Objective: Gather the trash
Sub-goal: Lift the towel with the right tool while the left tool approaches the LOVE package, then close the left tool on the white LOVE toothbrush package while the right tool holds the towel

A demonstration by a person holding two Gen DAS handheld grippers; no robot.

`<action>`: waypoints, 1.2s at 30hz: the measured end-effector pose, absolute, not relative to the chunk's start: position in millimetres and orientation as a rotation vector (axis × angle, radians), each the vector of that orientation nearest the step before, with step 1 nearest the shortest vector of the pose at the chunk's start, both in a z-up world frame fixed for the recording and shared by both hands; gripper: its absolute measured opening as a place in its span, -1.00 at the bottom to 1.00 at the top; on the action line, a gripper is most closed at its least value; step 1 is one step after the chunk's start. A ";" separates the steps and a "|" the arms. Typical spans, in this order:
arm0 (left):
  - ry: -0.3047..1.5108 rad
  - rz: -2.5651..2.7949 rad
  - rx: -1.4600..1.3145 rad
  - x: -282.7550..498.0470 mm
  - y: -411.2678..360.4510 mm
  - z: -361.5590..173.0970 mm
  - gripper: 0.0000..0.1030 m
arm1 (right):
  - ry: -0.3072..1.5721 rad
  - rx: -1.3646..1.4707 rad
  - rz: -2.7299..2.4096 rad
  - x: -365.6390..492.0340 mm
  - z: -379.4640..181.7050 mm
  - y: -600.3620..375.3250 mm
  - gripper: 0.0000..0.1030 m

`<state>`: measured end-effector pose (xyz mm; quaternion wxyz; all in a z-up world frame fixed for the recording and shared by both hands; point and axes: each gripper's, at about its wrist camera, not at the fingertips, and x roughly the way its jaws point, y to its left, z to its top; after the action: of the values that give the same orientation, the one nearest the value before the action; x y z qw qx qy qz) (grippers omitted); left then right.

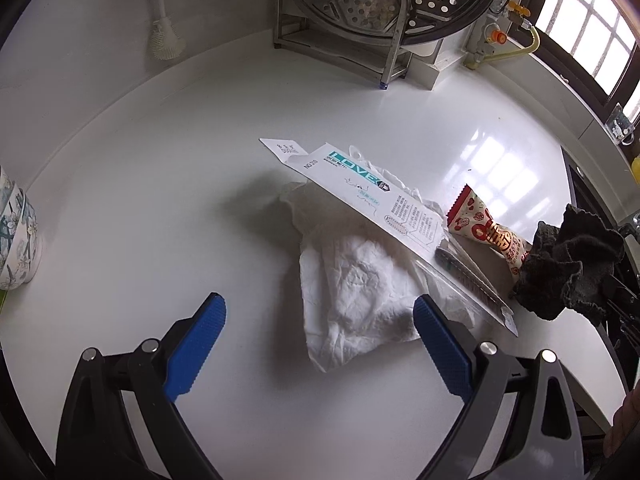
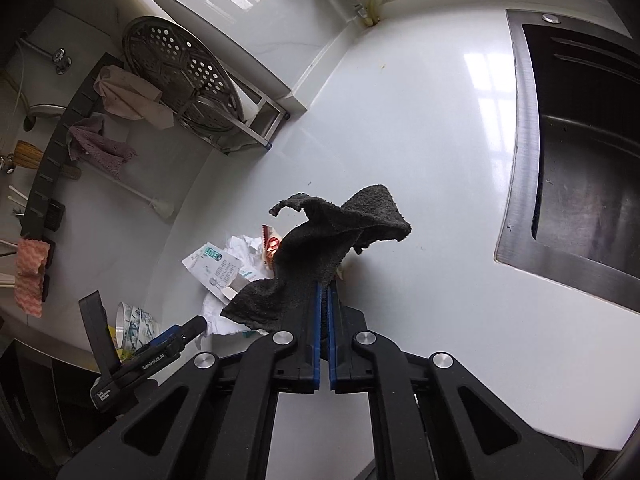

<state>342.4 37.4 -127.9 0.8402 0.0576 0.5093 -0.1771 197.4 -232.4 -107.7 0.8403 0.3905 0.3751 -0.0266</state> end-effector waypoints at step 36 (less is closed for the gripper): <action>1.133 -0.312 0.091 340.3 -36.4 -143.9 0.52 | 0.705 0.862 -0.099 158.0 -109.9 -243.5 -0.95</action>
<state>340.3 -36.4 -143.9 0.8314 0.0429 0.5341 -0.1472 158.0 -243.5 -109.9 0.8477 0.4089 0.3346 -0.0470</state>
